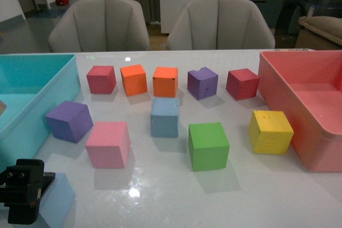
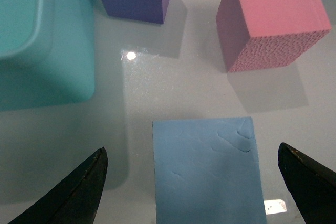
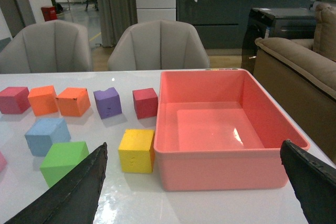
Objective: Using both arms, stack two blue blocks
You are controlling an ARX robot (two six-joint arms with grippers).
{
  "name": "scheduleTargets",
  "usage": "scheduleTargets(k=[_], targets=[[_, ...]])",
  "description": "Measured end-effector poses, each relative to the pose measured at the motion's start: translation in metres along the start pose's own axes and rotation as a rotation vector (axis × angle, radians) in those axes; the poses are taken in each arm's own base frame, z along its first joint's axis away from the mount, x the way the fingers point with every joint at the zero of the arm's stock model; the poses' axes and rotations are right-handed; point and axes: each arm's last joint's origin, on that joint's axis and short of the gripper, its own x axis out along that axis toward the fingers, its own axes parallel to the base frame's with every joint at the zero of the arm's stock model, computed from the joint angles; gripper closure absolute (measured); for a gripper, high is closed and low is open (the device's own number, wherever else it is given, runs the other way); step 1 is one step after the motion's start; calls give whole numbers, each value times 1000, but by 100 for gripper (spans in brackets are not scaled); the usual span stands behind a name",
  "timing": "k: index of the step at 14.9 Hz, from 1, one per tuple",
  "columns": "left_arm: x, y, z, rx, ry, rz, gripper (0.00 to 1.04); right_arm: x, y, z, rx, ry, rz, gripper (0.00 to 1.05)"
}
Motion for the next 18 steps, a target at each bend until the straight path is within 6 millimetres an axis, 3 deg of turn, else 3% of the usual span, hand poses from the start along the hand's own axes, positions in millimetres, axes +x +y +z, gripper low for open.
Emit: scheduleTargets(k=[7,13,16,18], targets=[[19,1,-8,-5,70,17,7,0,0,0,0,0,0,6],[40,-2,-27,-5,147,24,7,0,0,0,0,0,0,6],[28,-13,-24,25,134,-4,42,0,0,0,0,0,0,6],[9,-22,-9,53,77,-31,52,0,0,0,0,0,0,6]])
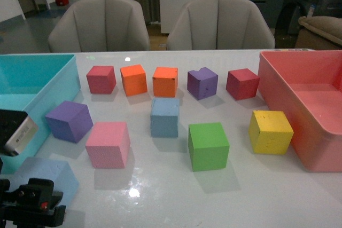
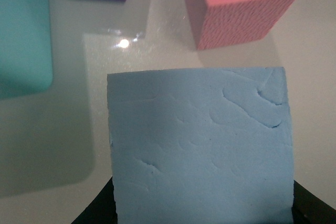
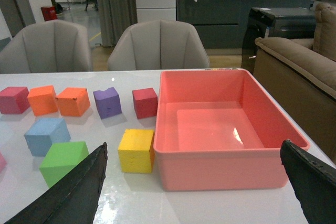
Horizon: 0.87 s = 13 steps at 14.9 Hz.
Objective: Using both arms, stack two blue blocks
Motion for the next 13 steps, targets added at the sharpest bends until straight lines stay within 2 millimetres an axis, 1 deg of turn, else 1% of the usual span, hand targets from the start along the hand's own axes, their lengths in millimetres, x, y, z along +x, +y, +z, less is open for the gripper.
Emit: scheduleTargets(k=[2,3,4,6,7,8,9,12,13], targets=[[-19,-13,20,37,-64,-25,55,0,0,0,0,0,0,6],[-23,-23,37,59,-107,-47,56,0,0,0,0,0,0,6],[-23,-35,58,83,-148,-63,56,0,0,0,0,0,0,6],[-12,-61,85,123,-161,-91,56,0,0,0,0,0,0,6],[-7,-70,93,137,-159,-99,56,0,0,0,0,0,0,6],[-2,-77,98,149,-154,-104,56,0,0,0,0,0,0,6],[-1,-80,100,153,-152,-108,56,0,0,0,0,0,0,6],[16,-104,117,179,-140,-138,56,0,0,0,0,0,0,6],[35,-123,131,191,-114,-147,56,0,0,0,0,0,0,6]])
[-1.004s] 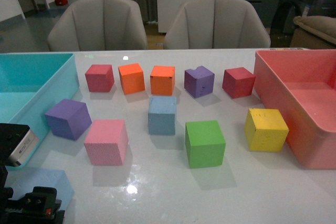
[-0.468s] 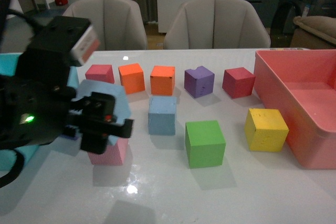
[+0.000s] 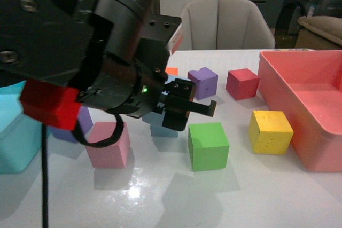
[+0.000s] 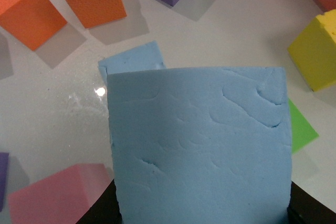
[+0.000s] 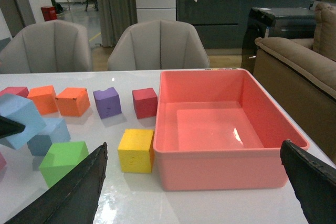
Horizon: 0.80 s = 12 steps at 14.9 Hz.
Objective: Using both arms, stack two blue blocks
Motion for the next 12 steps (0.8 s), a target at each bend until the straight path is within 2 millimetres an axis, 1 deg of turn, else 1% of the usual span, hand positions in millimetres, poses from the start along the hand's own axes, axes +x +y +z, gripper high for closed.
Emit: scheduleTargets(k=[2,4,6,8,10,12], targets=[[22,-3,10,-11,28,8,56,0,0,0,0,0,0,6],[37,-4,20,-29,51,19,56,0,0,0,0,0,0,6],[51,-1,34,-58,49,44,57,0,0,0,0,0,0,6],[62,-1,37,-75,63,55,57,0,0,0,0,0,0,6],[71,0,33,-91,84,69,57,0,0,0,0,0,0,6],[74,4,29,-105,97,87,57,0,0,0,0,0,0,6]])
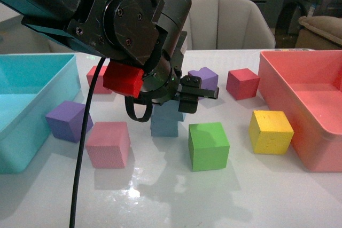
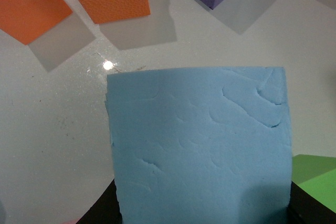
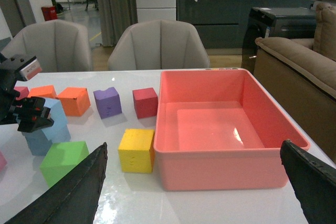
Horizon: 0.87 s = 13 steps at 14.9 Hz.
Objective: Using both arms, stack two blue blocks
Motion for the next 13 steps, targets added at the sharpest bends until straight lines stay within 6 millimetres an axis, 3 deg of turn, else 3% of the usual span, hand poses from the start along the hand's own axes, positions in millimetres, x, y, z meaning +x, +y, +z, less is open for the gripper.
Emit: scheduleTargets(k=[9,10,13], targets=[[13,8,6,-89,-10,36,57,0,0,0,0,0,0,6],[13,8,6,-96,-11,34,52,0,0,0,0,0,0,6],[13,7,8,-104,-35,16,16,0,0,0,0,0,0,6]])
